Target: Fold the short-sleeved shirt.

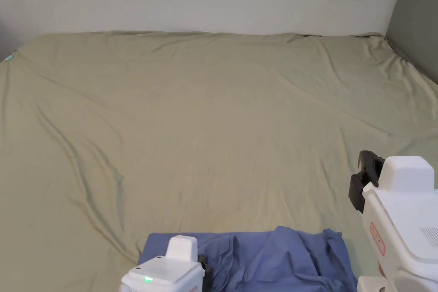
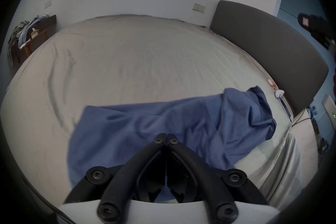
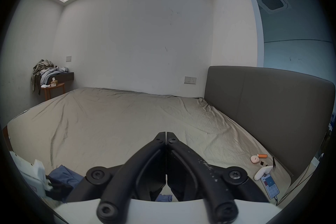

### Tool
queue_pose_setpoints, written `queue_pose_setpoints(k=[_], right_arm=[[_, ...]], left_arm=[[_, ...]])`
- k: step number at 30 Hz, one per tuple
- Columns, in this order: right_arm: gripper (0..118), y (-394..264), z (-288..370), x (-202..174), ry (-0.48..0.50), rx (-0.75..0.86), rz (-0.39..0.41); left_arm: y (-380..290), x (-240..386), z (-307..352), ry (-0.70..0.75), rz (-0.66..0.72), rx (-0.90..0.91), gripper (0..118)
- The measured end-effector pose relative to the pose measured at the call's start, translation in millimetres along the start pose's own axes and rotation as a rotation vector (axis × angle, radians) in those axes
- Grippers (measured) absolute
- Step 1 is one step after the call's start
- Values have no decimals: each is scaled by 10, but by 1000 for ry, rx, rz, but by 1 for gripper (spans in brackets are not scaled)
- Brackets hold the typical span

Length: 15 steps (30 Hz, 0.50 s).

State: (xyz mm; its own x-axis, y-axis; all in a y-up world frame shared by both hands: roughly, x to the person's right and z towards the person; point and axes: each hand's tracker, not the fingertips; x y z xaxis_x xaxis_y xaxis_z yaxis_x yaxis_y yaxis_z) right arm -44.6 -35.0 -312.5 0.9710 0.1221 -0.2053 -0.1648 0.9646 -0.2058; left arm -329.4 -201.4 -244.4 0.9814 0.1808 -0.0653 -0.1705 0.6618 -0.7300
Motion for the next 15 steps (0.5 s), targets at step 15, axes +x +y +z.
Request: queue_pose_setpoints(k=[15], right_arm=[[1, -25, -22, 12, 1, -19, -9]], left_arm=[[153, 60, -61, -114, 82, -13, 0]])
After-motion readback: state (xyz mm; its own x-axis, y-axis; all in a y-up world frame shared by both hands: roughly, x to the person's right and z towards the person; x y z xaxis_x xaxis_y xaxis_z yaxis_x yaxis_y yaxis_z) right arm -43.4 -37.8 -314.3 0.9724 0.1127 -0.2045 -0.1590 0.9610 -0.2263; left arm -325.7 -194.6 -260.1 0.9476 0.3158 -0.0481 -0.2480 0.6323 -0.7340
